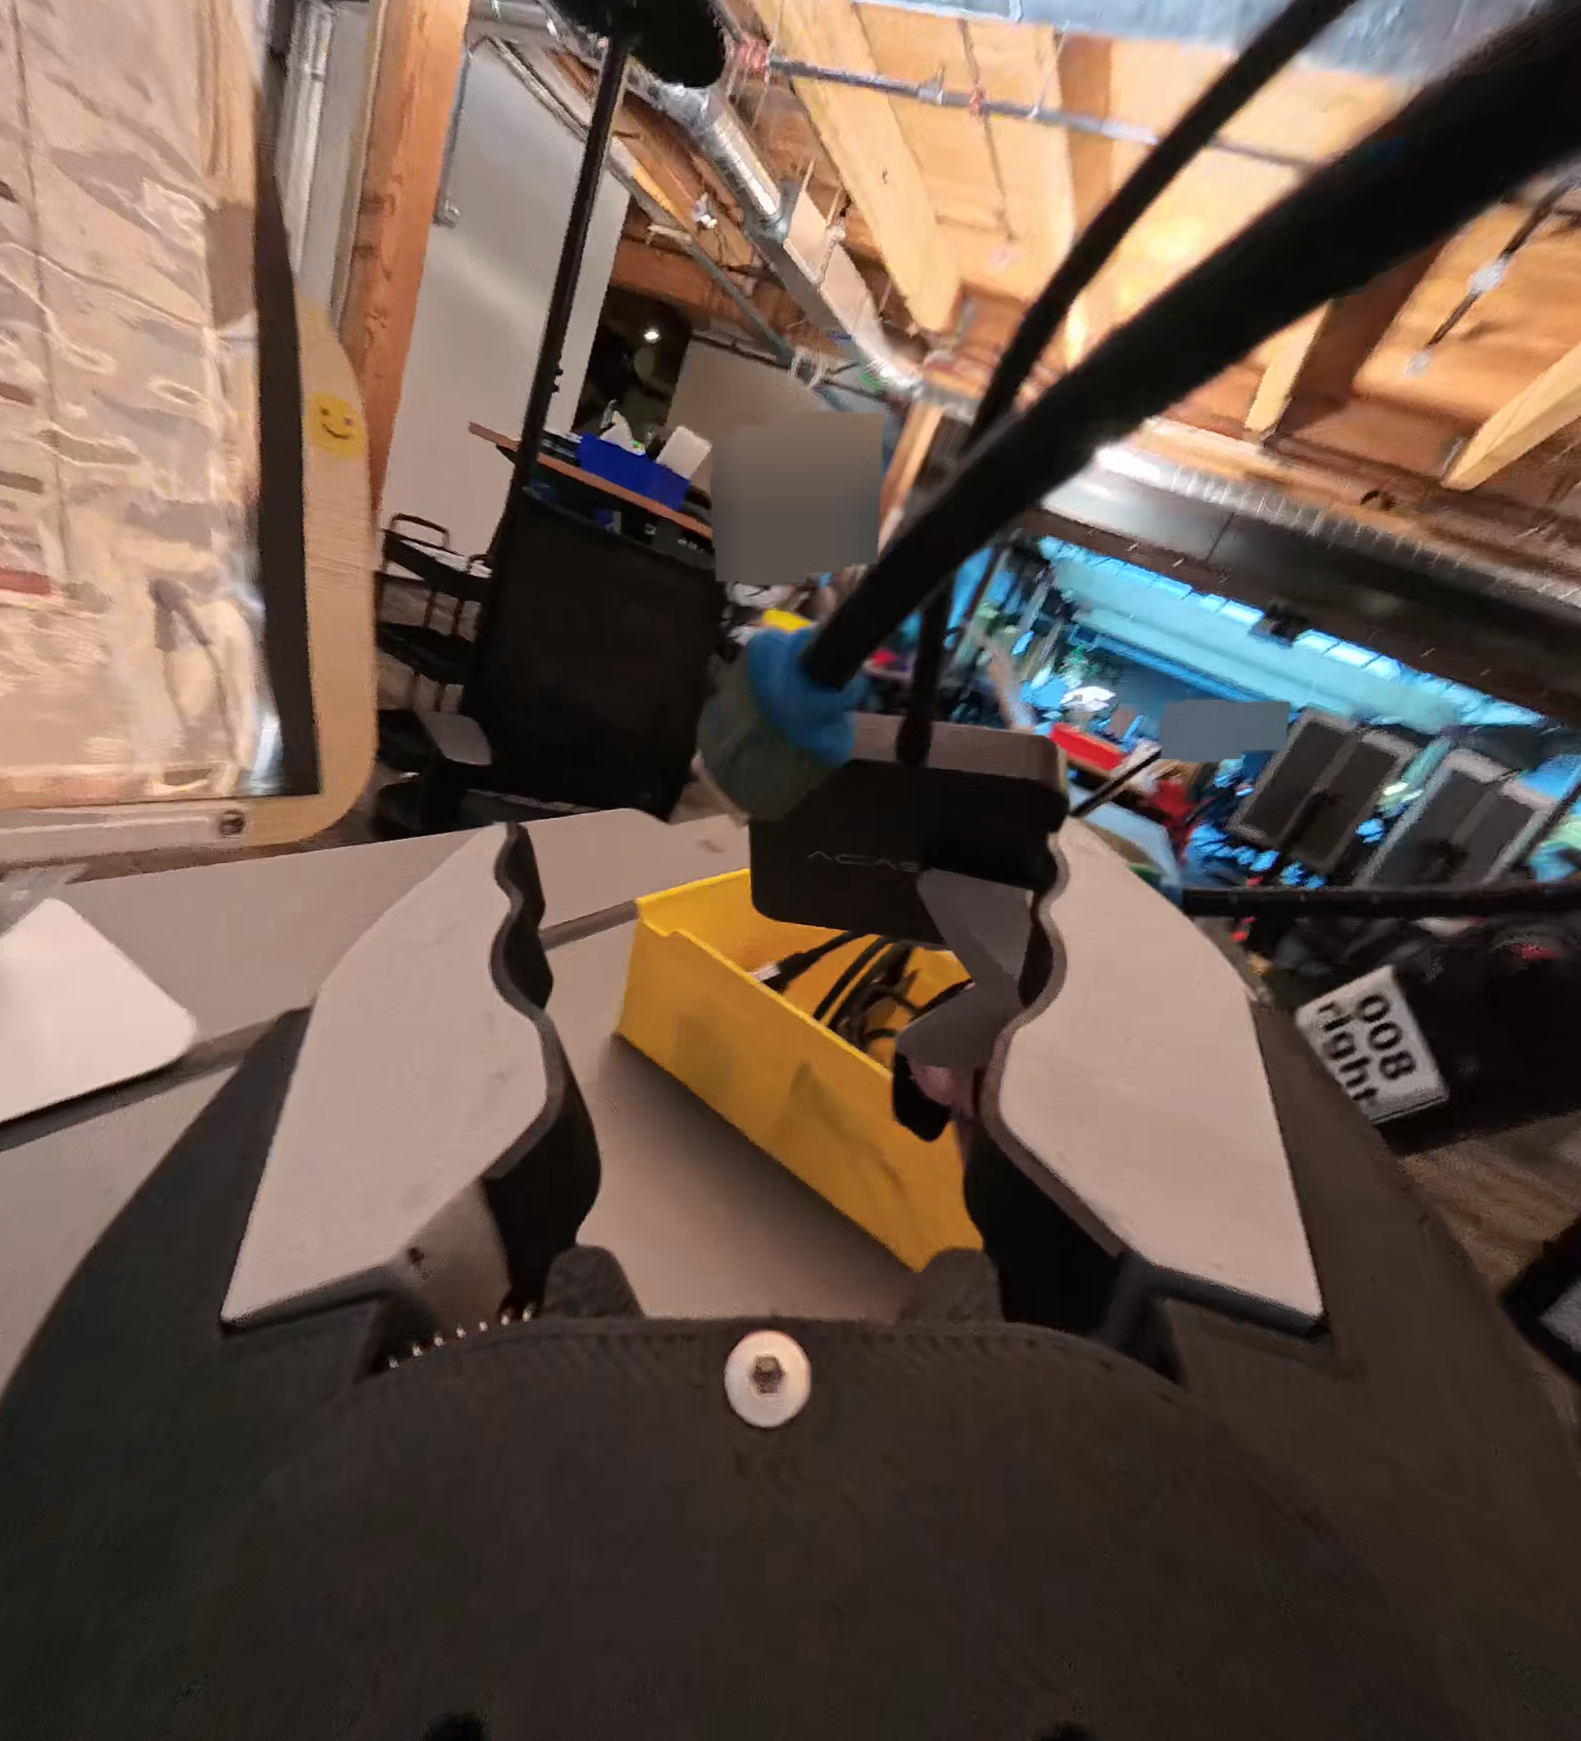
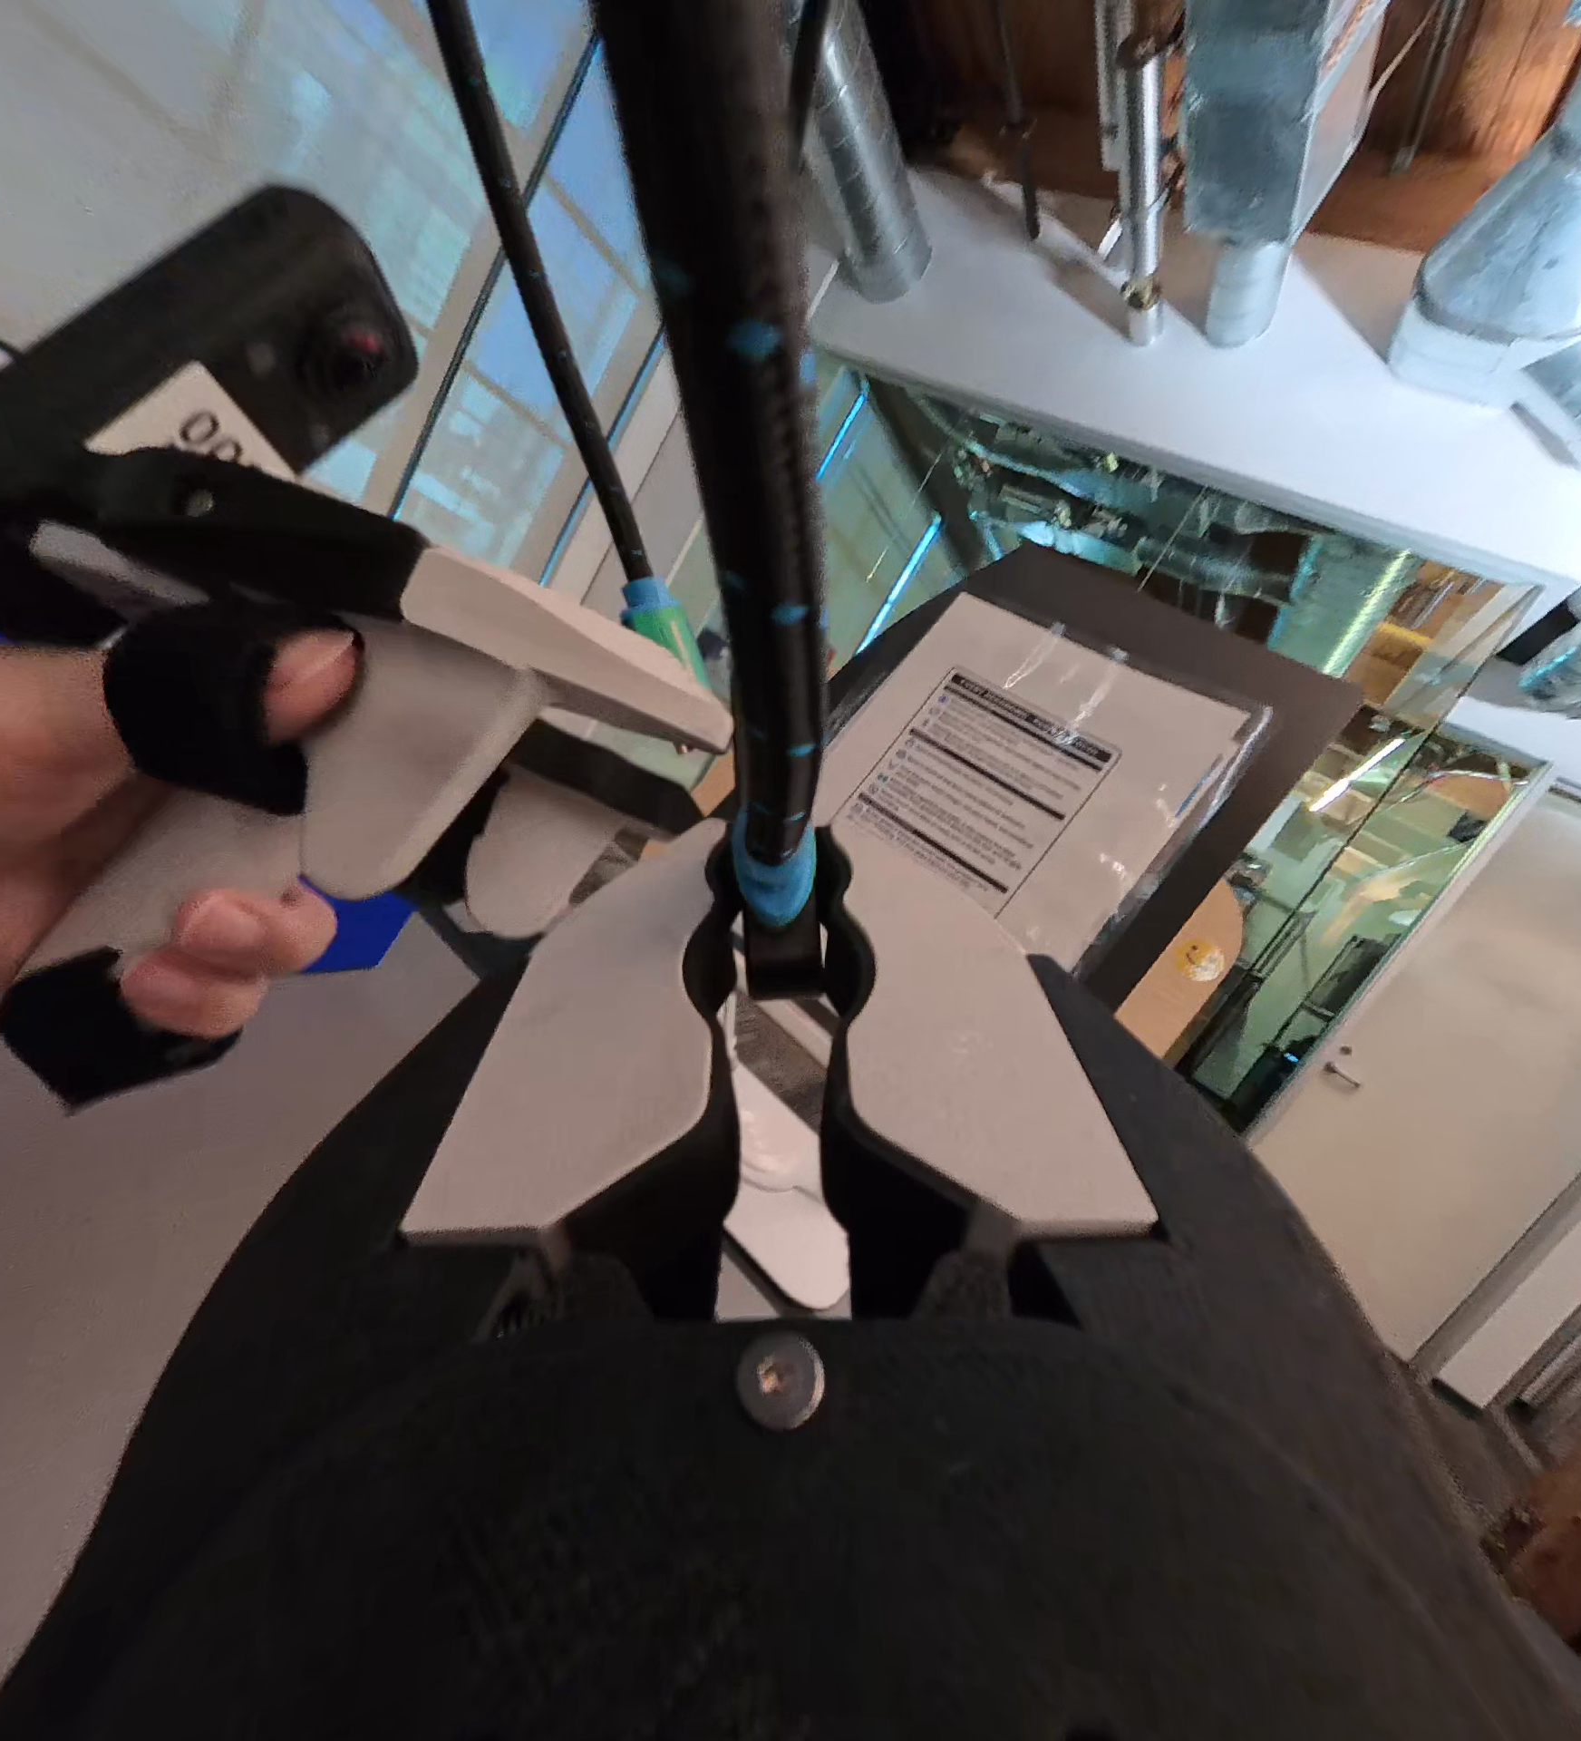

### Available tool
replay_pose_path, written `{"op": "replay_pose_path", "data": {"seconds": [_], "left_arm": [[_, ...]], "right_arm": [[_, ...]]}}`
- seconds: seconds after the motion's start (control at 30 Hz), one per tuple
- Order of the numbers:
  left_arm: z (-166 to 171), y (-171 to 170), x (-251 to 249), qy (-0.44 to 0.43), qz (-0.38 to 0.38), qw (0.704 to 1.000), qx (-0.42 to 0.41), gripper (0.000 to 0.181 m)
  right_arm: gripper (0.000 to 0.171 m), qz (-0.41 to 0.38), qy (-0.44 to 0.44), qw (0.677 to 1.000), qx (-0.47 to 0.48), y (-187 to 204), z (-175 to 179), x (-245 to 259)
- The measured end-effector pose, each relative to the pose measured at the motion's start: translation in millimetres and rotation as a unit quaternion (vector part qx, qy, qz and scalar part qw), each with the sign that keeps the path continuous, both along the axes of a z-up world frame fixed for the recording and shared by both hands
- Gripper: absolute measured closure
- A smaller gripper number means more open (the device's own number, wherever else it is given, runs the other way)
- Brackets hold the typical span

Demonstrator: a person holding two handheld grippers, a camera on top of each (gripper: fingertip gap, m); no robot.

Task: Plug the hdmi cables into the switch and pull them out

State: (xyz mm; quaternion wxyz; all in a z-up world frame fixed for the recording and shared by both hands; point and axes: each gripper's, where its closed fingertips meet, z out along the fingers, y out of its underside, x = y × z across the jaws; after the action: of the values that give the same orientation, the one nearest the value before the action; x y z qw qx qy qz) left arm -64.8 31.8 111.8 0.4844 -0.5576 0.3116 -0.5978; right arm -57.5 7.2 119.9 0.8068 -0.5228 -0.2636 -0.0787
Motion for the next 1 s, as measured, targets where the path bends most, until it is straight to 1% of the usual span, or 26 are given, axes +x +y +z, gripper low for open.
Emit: {"op": "replay_pose_path", "data": {"seconds": [0.1, 0.2, 0.27, 0.43, 0.53, 0.6, 0.73, 0.9, 1.0], "left_arm": [[5, -11, 3, -0.034, -0.051, 0.998, -0.024, 0.083], [8, -21, 5, -0.046, -0.079, 0.996, -0.019, 0.083], [8, -22, 6, -0.046, -0.07, 0.996, -0.008, 0.086], [13, -24, 1, -0.073, -0.067, 0.995, 0.022, 0.101], [9, -26, 4, -0.058, -0.068, 0.995, 0.033, 0.102], [10, -27, 3, -0.062, -0.072, 0.995, 0.033, 0.109], [10, -27, 2, -0.064, -0.081, 0.994, 0.022, 0.109], [8, -25, 3, -0.058, -0.094, 0.994, 0.005, 0.109], [8, -20, 1, -0.058, -0.081, 0.995, 0.006, 0.109]], "right_arm": [[0.156, -0.004, 0.004, 1.0, 0.025, -7, 6, -3], [0.156, -0.008, 0.004, 1.0, 0.03, -8, 7, -6], [0.156, -0.005, 0.001, 1.0, 0.03, -7, 5, -11], [0.156, -0.013, 0.005, 0.999, 0.03, -6, 2, -18], [0.156, -0.006, 0.012, 1.0, 0.024, -4, -2, -24], [0.155, -0.018, 0.011, 0.999, 0.028, -4, -3, -24], [0.155, -0.022, 0.017, 0.999, 0.031, -4, -2, -25], [0.156, -0.031, -0.01, 0.999, 0.038, -1, -3, -26], [0.155, -0.032, -0.017, 0.999, 0.037, 0, -3, -25]]}}
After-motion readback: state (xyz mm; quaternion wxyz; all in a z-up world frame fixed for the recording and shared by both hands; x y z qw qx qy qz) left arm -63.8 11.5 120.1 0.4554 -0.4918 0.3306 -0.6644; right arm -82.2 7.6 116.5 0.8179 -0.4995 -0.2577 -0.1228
